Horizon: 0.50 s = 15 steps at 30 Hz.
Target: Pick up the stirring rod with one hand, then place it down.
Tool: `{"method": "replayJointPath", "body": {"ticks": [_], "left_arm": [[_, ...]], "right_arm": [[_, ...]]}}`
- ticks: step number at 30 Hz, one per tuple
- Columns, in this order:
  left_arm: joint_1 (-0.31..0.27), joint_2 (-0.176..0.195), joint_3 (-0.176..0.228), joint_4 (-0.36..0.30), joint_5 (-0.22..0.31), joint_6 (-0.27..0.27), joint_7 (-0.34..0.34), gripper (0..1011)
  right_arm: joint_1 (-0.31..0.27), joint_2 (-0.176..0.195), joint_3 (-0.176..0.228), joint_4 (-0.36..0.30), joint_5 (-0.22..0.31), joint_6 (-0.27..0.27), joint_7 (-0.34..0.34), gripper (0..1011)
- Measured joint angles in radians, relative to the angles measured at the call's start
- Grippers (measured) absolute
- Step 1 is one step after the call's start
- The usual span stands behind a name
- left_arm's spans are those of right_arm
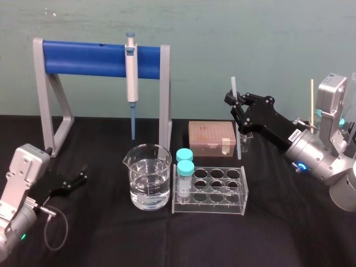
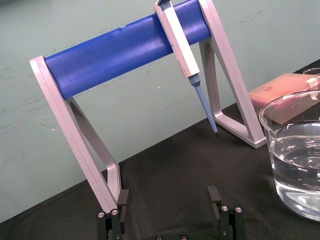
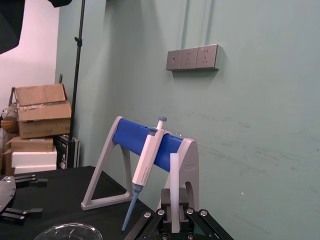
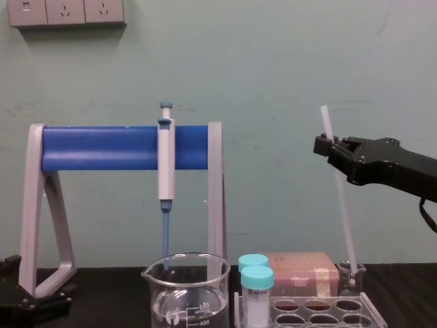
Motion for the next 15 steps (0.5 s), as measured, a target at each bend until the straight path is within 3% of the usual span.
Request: {"method": "replayJointPath", "body": {"ticks": [15], "left_arm": [[0.0, 0.0, 0.0, 0.0, 0.0, 0.0, 0.0, 1000]], "right_arm": [[0.001, 0.0, 0.0, 0.001, 0.0, 0.001, 0.002, 81]]}}
